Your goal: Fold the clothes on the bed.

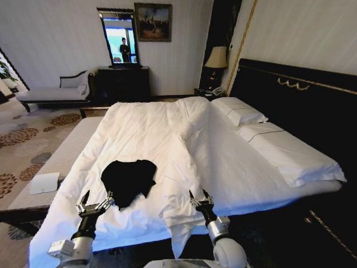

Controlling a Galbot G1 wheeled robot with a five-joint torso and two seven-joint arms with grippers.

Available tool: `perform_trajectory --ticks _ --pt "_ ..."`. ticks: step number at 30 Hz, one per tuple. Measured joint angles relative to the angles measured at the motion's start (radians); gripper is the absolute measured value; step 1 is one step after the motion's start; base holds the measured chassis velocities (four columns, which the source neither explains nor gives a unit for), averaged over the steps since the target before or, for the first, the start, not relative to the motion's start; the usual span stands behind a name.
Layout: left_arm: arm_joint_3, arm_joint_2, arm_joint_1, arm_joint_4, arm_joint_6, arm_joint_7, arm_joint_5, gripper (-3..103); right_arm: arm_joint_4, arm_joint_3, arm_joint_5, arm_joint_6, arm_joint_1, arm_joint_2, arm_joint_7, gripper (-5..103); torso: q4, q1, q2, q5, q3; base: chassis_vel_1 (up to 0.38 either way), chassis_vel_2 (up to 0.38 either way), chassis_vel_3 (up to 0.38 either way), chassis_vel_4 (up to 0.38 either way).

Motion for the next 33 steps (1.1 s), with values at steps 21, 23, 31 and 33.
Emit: perform_trajectory --ticks 21,23,31,33 --pt "-0.001 0.008 -0.009 0.008 0.001 -0.002 -0.007 100 0.027 0.008 -0.010 0.004 -0.021 -0.004 0.000 1 0.0000 0.000 0.000 0.0001 0.000 0.000 0.000 0.000 0.000" --pt "0.000 0.008 -0.011 0.010 0.001 -0.002 -0.007 100 0.031 0.016 -0.010 0.005 -0.020 -0.003 0.004 1 0.0000 0.000 0.000 0.0001 0.000 0.000 0.000 0.000 0.000" --pt "0.000 0.006 -0.014 0.020 0.001 -0.003 -0.014 100 0.031 0.109 -0.009 0.028 -0.013 -0.008 0.008 1 0.0001 0.000 0.000 0.0003 0.000 0.000 0.000 0.000 0.000" --pt "0.000 0.006 -0.017 0.025 0.001 -0.003 -0.018 100 0.034 0.169 0.013 0.036 -0.014 -0.017 0.012 1 0.0000 0.000 0.000 0.0002 0.000 0.000 0.000 0.000 0.000"
